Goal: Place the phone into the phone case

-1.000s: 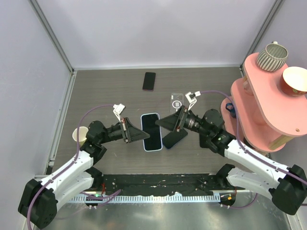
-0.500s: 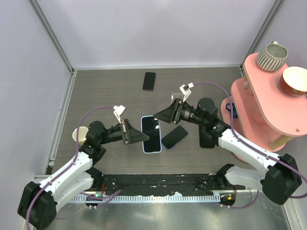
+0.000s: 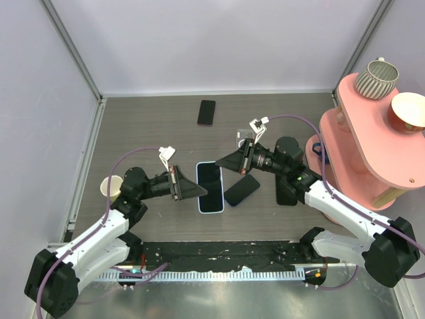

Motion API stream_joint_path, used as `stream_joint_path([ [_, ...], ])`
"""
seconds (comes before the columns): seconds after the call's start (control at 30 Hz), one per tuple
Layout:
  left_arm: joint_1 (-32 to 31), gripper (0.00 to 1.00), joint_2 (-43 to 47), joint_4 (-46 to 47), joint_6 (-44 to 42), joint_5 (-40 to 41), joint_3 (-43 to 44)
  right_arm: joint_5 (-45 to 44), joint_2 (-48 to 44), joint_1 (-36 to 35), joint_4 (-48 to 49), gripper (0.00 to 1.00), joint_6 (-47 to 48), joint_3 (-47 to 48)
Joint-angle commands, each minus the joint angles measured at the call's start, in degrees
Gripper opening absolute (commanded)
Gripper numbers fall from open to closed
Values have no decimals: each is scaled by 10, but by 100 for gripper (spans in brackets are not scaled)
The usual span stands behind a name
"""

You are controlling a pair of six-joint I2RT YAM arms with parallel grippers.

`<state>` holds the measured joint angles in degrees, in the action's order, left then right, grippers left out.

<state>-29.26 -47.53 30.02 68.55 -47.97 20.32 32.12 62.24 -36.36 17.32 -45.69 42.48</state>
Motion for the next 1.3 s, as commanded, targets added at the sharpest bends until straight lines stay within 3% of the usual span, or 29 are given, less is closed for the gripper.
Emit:
stream_joint_path([
  [0.0,0,0,-9,-52,-25,23,33,5,-17,-2,-14,1,36,14],
  [0.17,0,0,-23,-87,-38,28,52,-25,-18,-3,-89,2,94,37],
  [0.3,0,0,-27,-107,-54,32,61,-46,-19,-4,-134,11,126,52],
  [0.4,0,0,-33,-97,-56,31,61,-36,-25,-4,-129,30,109,48],
  [0.43,0,0,-33,-95,-56,33,59,-58,-26,-4,-130,57,93,45],
  [0.6,0,0,-44,-149,-92,42,73,-117,-45,-1,-162,73,53,29],
  [0.83,2,0,-96,-356,-222,127,159,-178,-73,-3,-229,76,74,23],
  [1.0,21,0,-218,-478,-295,164,231,-189,-95,-2,-242,76,87,12],
  [1.27,46,0,-355,-514,-307,154,307,-190,-126,-2,-273,76,112,7],
])
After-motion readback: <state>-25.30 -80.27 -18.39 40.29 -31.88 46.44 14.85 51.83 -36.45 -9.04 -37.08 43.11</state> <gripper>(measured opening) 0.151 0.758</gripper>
